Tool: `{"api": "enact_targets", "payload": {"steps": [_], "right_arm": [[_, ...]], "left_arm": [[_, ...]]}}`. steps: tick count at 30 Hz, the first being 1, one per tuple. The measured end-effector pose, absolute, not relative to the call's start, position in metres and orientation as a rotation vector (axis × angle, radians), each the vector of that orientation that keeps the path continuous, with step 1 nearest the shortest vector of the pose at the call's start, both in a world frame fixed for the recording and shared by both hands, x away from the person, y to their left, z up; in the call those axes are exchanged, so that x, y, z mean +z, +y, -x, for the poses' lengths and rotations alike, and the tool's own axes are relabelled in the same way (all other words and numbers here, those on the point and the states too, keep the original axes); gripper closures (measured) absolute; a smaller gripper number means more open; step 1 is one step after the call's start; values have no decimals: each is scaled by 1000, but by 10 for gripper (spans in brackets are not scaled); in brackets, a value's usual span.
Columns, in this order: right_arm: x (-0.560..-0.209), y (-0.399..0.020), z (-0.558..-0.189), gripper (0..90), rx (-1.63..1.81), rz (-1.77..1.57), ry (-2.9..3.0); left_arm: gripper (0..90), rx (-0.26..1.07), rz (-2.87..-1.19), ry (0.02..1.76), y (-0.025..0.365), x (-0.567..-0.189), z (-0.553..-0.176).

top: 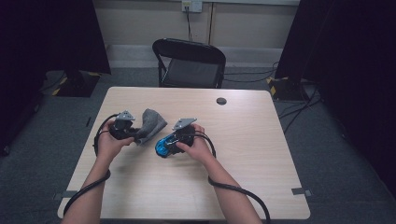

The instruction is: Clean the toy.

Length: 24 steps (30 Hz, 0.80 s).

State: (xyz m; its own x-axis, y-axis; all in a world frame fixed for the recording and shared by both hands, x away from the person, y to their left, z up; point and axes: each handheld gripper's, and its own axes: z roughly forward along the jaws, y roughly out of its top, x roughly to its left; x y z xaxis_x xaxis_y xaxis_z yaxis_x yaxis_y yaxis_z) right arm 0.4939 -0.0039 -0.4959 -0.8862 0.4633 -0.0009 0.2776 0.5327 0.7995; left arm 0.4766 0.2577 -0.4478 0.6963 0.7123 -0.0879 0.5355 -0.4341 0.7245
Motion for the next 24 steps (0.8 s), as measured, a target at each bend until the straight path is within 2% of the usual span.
{"api": "enact_targets", "payload": {"steps": [11, 24], "right_arm": [[-495, -4, -495, 83, 1275, -621, 2566], [-496, -5, -495, 83, 1280, -621, 2565]], "left_arm": [[730, 311, -2202, 930, 227, -455, -513], [720, 342, -2273, 867, 195, -470, -528]]}}
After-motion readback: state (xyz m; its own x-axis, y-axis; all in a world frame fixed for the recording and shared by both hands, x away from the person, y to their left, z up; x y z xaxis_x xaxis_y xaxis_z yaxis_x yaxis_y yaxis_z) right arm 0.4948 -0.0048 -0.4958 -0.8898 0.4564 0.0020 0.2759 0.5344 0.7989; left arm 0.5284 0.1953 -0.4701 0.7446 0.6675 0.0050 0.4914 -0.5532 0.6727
